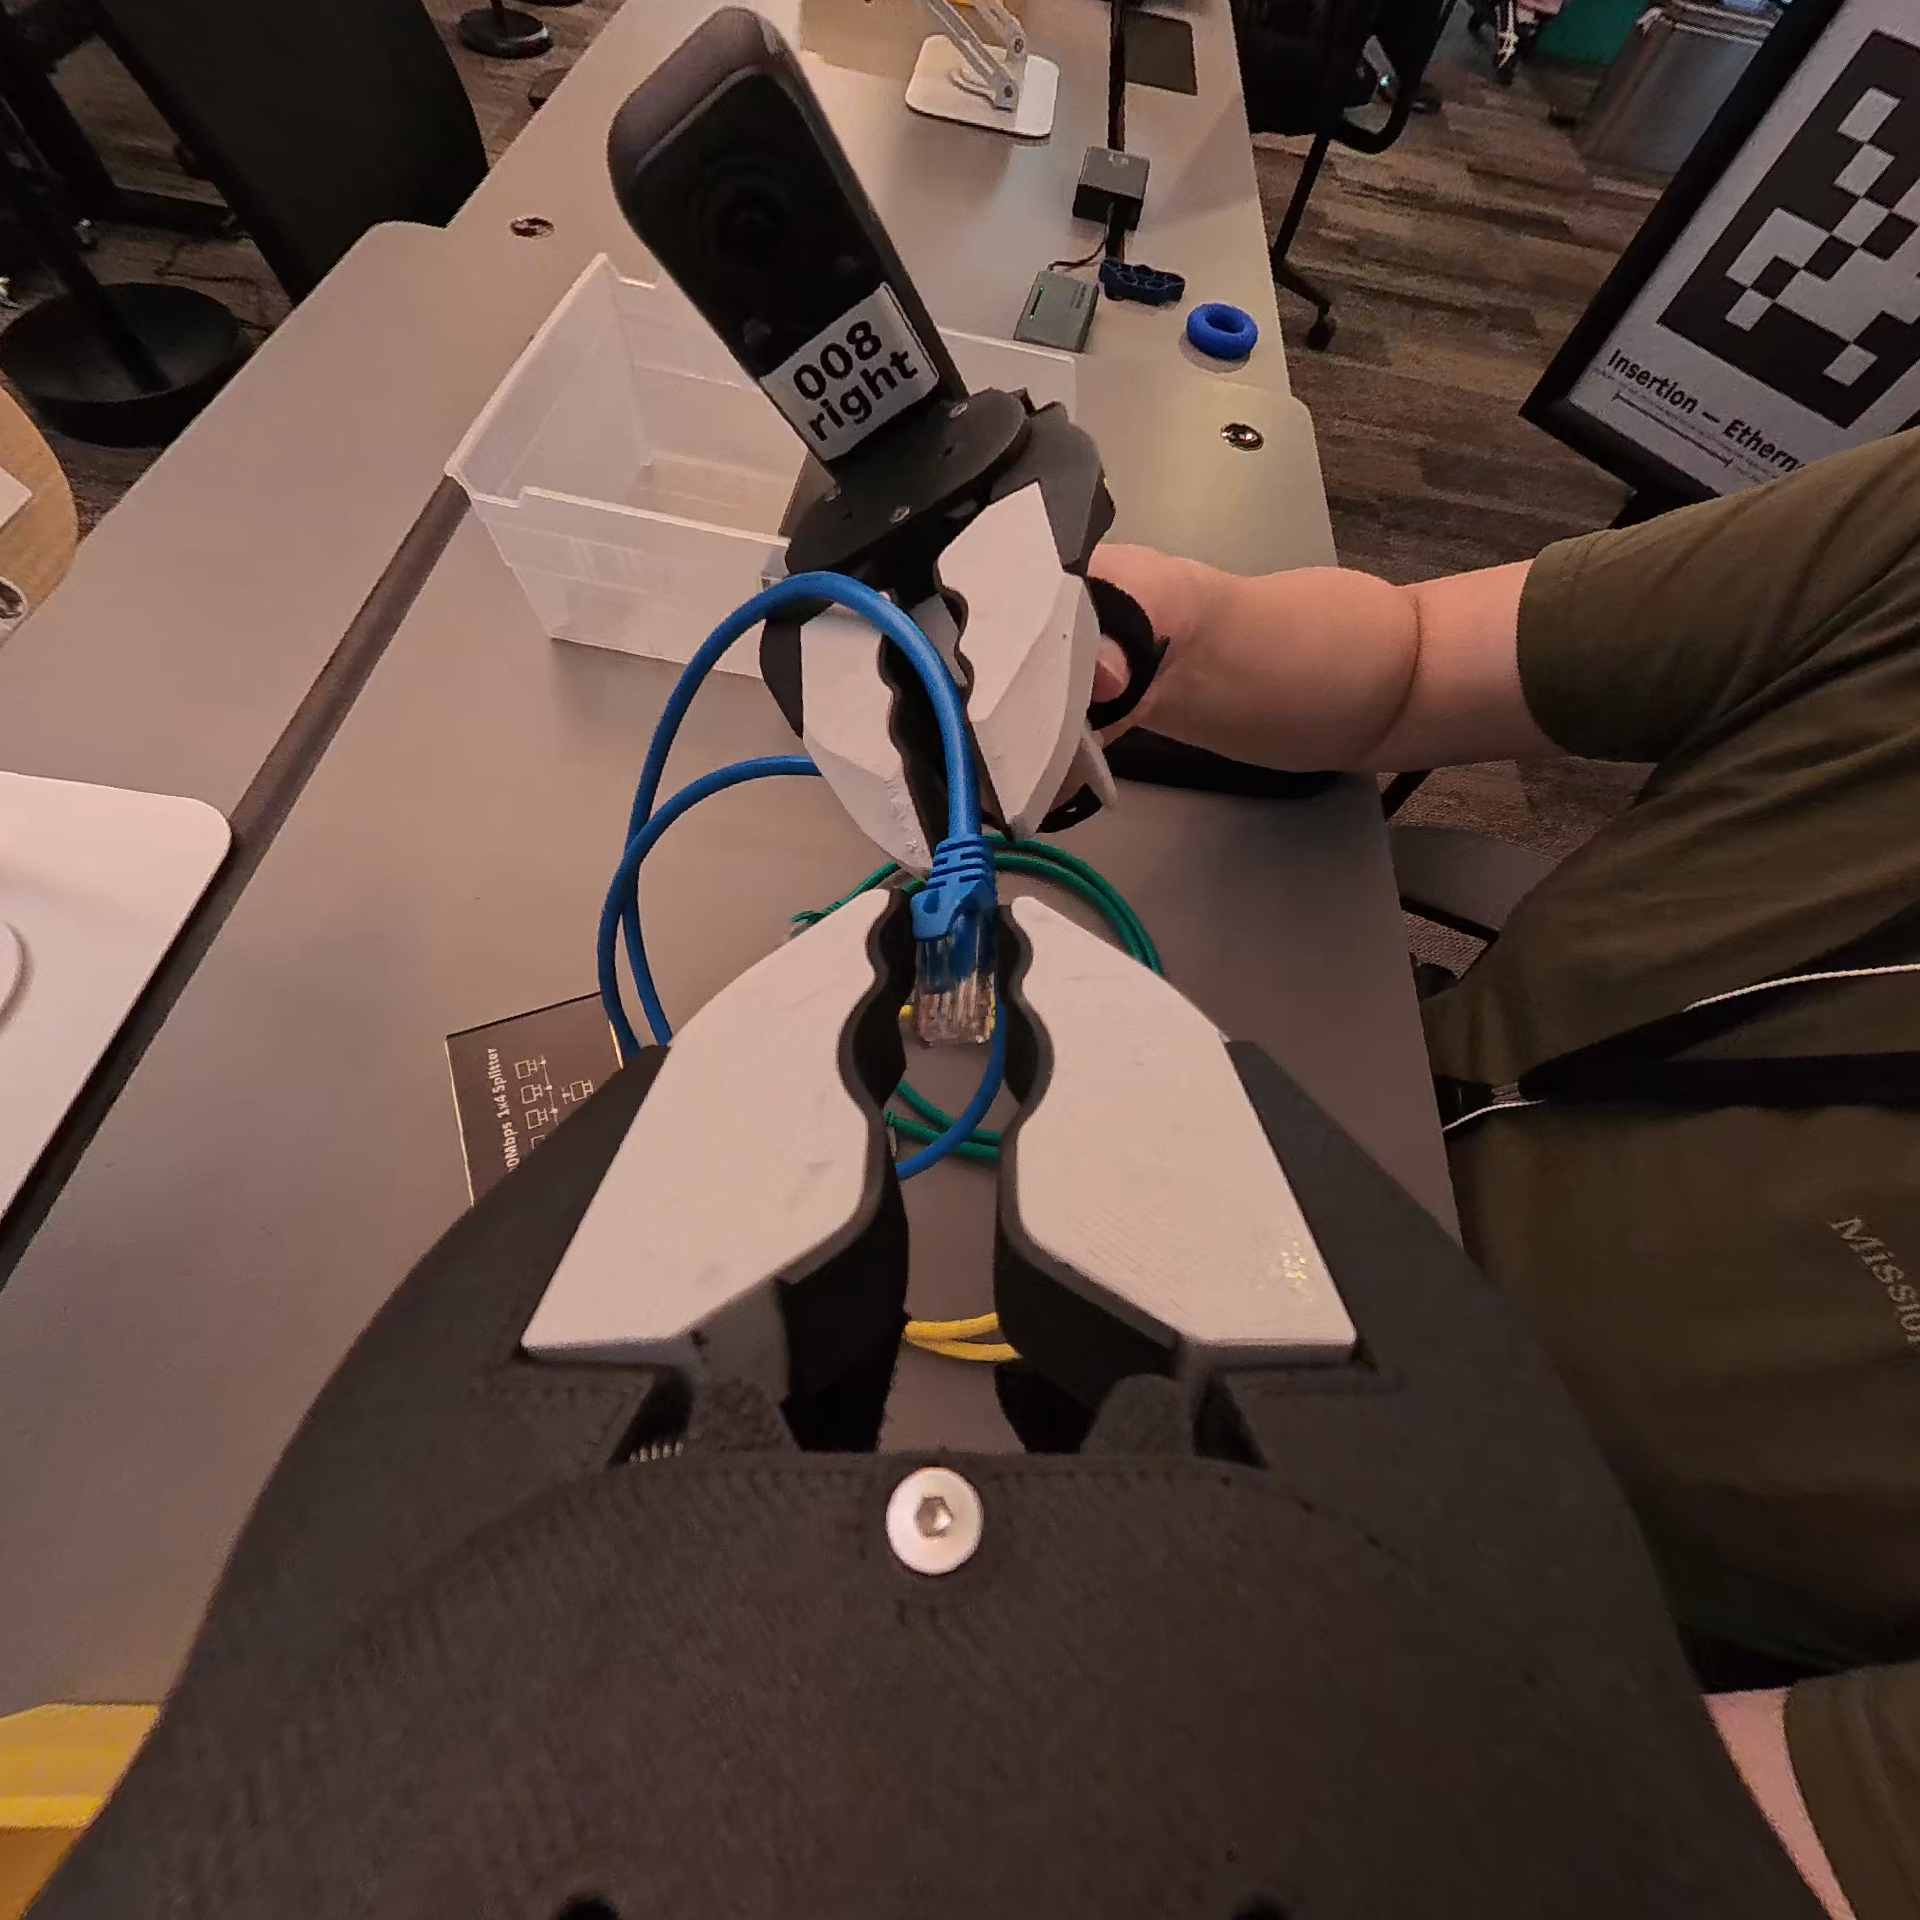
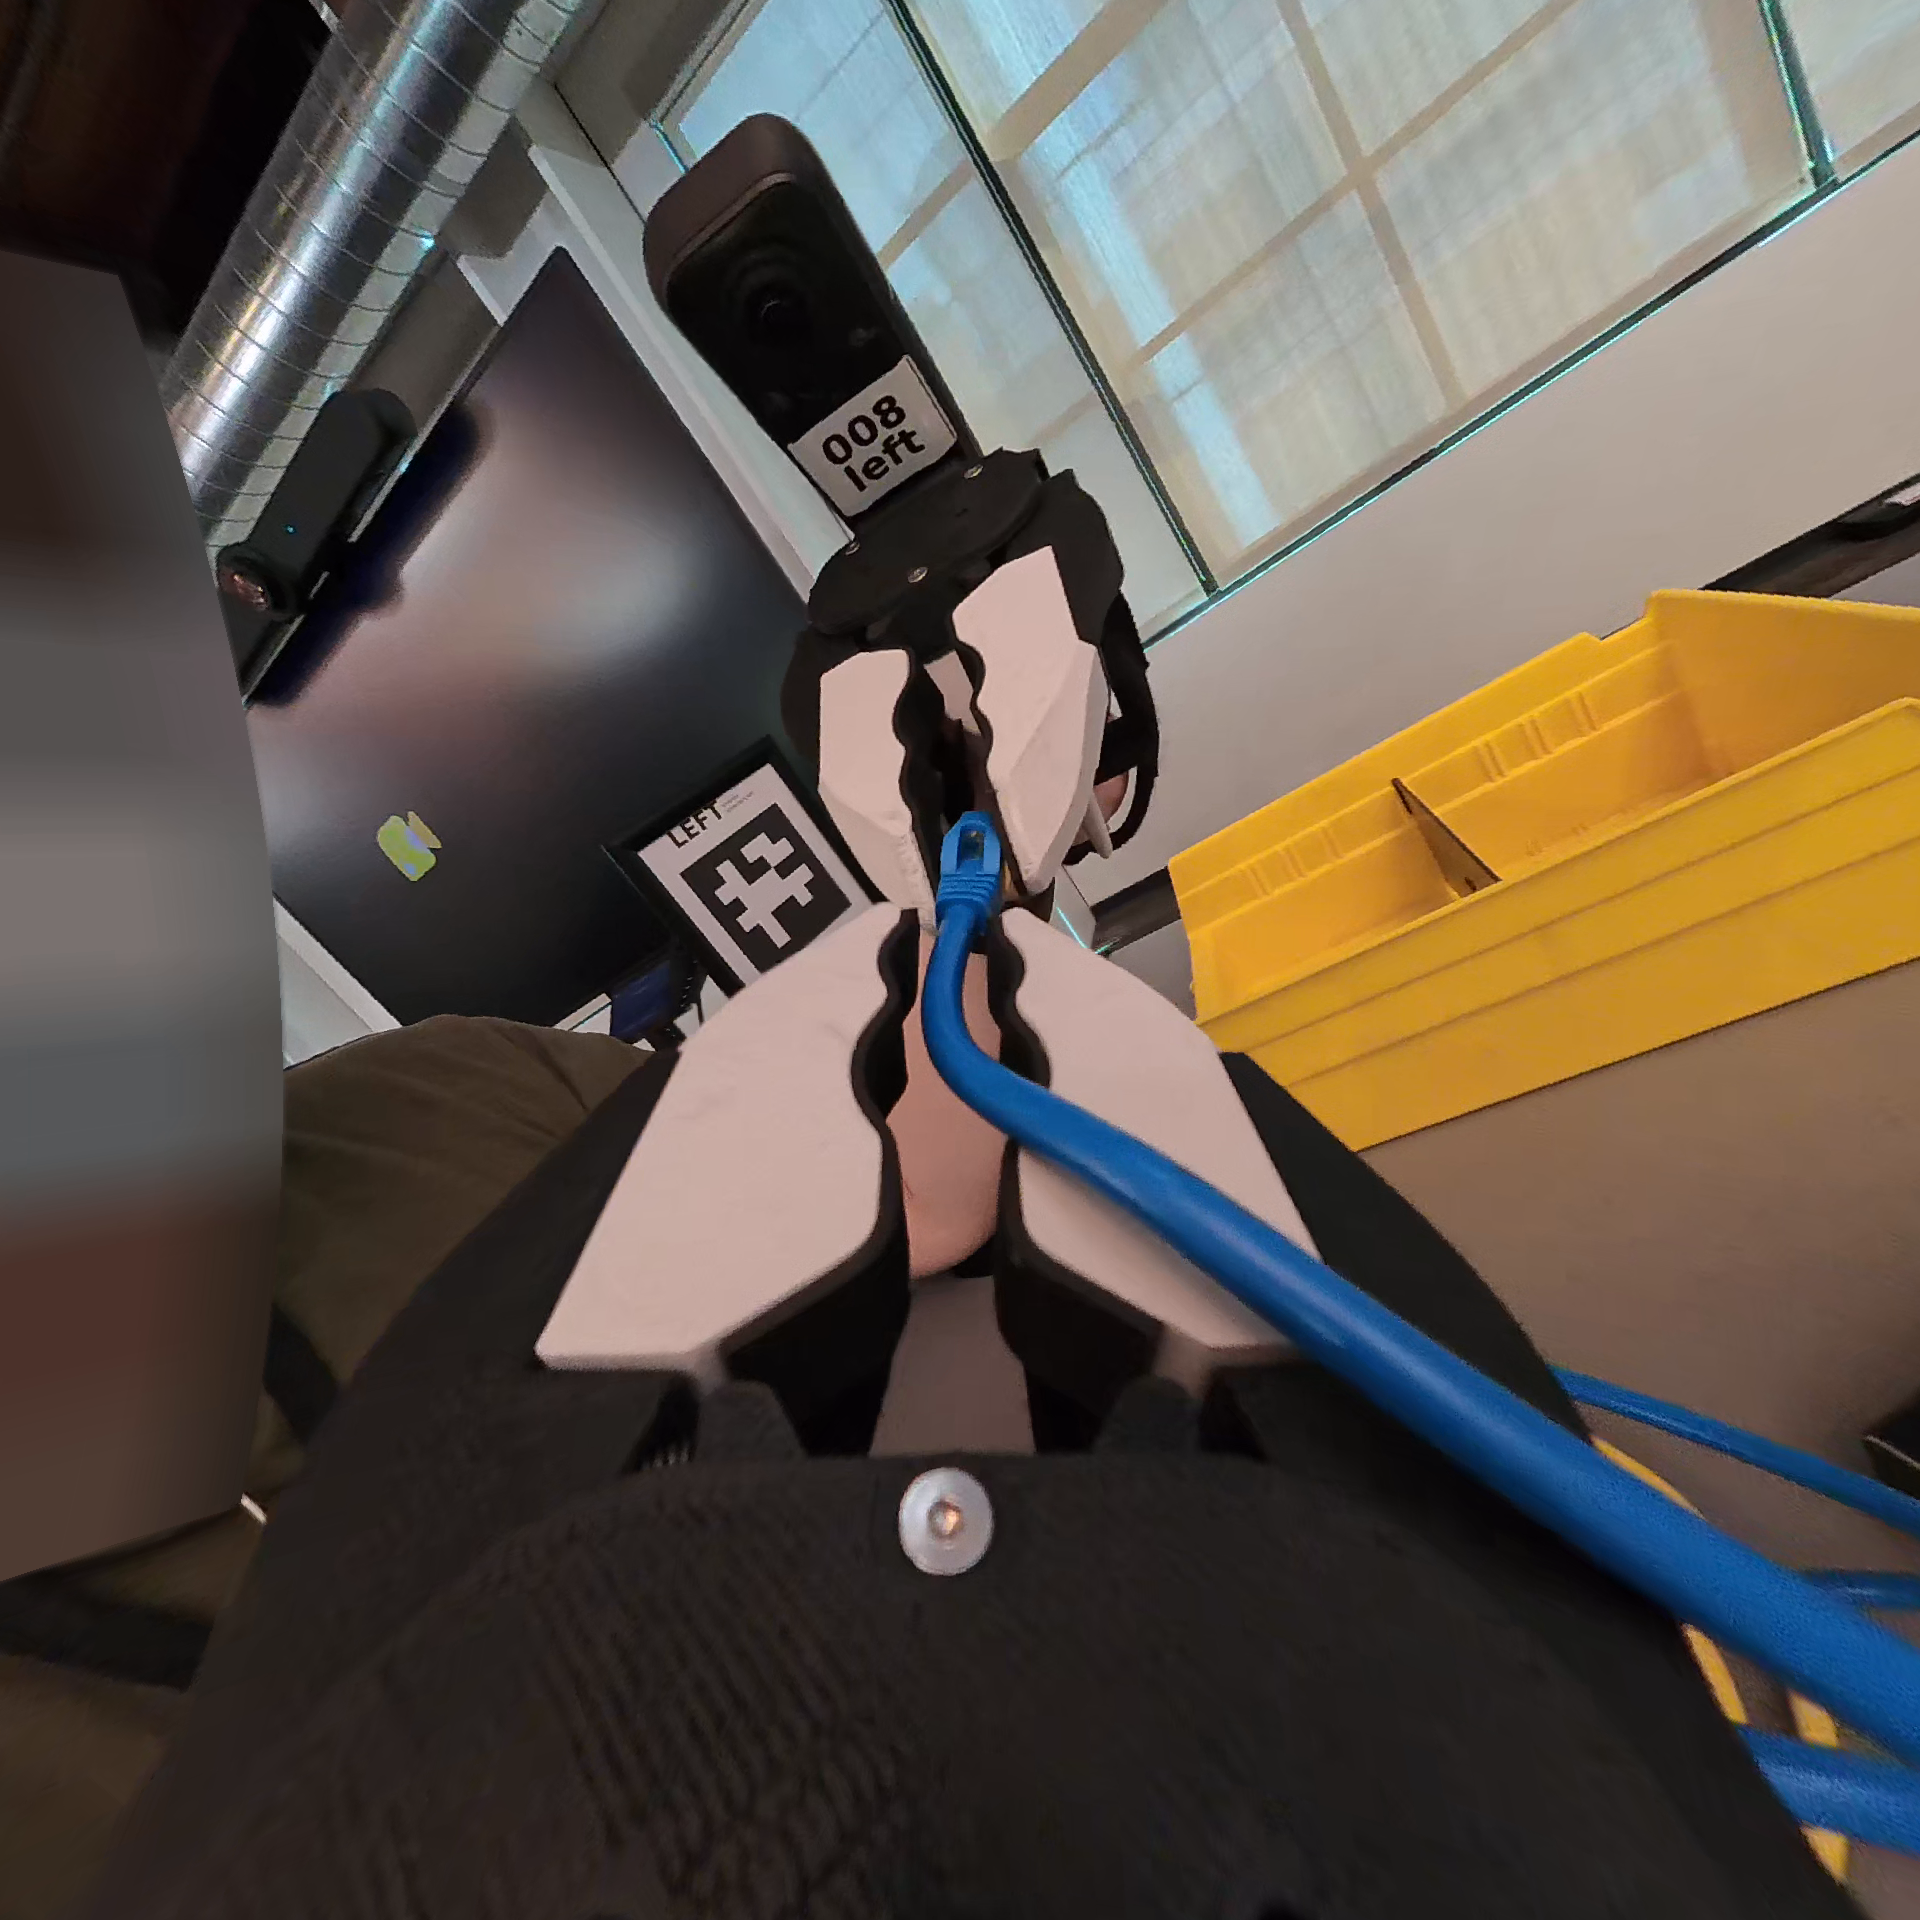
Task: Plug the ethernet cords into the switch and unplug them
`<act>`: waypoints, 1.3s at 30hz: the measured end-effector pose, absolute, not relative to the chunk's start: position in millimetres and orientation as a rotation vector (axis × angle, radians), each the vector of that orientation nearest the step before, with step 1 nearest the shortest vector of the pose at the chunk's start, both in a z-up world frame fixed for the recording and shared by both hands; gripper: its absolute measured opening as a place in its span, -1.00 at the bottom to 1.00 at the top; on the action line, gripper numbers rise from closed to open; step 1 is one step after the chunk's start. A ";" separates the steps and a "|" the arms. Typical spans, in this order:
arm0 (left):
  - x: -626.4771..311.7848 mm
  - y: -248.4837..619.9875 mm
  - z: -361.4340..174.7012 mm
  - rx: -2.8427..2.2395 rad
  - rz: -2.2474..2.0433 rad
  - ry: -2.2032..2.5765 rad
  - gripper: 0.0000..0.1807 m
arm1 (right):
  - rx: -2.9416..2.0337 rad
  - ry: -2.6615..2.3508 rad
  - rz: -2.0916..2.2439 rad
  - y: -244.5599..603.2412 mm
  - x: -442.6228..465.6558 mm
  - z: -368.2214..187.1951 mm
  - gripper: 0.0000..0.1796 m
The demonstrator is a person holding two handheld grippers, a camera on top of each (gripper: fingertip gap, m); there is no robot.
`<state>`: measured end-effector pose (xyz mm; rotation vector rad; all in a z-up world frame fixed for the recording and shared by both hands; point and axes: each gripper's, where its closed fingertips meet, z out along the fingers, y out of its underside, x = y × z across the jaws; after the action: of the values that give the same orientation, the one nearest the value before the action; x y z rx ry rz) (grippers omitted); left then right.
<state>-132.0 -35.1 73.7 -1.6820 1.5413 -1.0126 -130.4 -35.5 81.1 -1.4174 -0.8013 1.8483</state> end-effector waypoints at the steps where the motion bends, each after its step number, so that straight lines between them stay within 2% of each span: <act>1: -132.1 -34.9 73.4 -1.681 -1.007 1.544 -0.85 | -1.421 -0.799 1.852 -35.4 -130.5 80.7 -0.86; 16: -128.4 -31.6 71.6 -1.657 -0.938 1.545 -0.84 | -1.447 -0.893 1.607 -30.9 -126.1 75.8 -0.92; 21: -136.9 14.5 77.2 -1.683 -0.675 1.299 -0.34 | -1.476 -0.948 1.291 -15.3 -101.5 81.3 -0.92; 23: -138.2 34.0 69.3 -1.709 -0.589 1.199 -0.31 | -1.479 -0.973 1.129 -9.8 -88.3 86.1 -0.92; 27: -139.0 76.8 17.7 -1.908 -0.354 1.097 -0.21 | -1.486 -0.990 0.779 2.1 -58.5 96.7 -0.92; 28: -135.9 81.6 -0.7 -1.966 -0.308 1.118 -0.13 | -1.481 -0.983 0.724 3.4 -51.6 101.0 -0.92; 33: -121.7 90.7 -79.8 -2.128 -0.149 1.264 0.01 | -1.456 -0.957 0.585 3.3 -27.8 117.7 -0.92; 39: -131.2 105.6 -119.8 -2.238 -0.124 1.225 0.01 | -1.440 -0.971 0.557 -1.3 -22.7 124.0 -0.92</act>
<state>-131.2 105.6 -119.8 -2.2382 1.2251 -0.1241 -22.7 -1.3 124.0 -1.4401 -0.9712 0.5567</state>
